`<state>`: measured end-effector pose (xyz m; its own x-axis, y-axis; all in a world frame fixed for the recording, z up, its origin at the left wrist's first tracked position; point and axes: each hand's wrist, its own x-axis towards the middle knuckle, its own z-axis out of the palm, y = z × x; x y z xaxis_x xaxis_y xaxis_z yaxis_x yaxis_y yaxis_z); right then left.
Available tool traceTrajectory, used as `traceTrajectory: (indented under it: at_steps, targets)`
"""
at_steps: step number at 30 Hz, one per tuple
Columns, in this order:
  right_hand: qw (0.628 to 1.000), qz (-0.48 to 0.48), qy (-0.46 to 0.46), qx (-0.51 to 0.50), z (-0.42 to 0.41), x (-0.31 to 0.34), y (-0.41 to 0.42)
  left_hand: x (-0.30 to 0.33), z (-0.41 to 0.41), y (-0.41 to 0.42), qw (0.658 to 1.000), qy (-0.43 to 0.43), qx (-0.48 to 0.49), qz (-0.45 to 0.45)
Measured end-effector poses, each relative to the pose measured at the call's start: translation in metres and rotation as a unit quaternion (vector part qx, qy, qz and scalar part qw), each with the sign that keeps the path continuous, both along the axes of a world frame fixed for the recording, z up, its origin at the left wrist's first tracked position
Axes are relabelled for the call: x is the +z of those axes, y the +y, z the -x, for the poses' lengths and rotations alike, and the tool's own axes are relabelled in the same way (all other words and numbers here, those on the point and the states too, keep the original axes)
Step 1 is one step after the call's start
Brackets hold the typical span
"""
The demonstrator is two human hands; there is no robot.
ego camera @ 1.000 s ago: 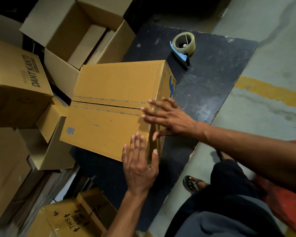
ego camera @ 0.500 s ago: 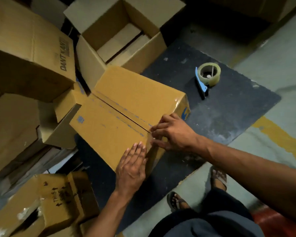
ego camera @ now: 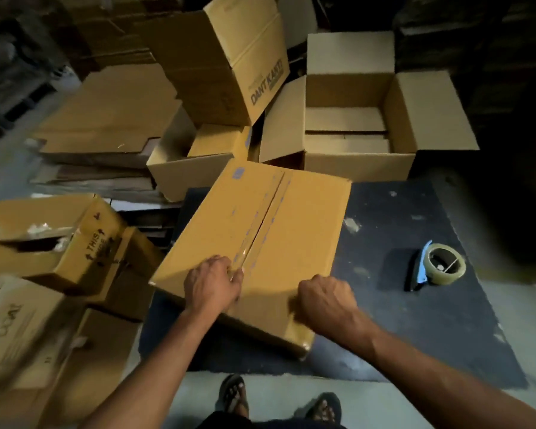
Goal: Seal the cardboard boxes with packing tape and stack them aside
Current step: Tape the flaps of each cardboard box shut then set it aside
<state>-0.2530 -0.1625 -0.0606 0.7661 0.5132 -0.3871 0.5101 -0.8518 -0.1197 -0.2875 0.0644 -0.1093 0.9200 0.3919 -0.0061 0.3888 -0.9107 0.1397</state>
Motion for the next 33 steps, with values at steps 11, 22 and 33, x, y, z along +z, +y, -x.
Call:
traceTrajectory:
  at_steps: [11,22,33]
  targets:
    - [0.968,-0.097,-0.043,-0.228,-0.155,-0.037,-0.029,-0.029,0.023,-0.086,0.994,0.048,-0.087,0.053]
    - [0.957,-0.092,0.055,-0.27,-0.101,-0.07,-0.056,-0.02,0.007,0.01,0.941,0.211,-0.263,-0.014]
    - [0.922,-0.253,0.247,-0.156,0.013,-0.032,0.017,-0.008,-0.011,0.072,0.986,0.037,-0.156,0.035]
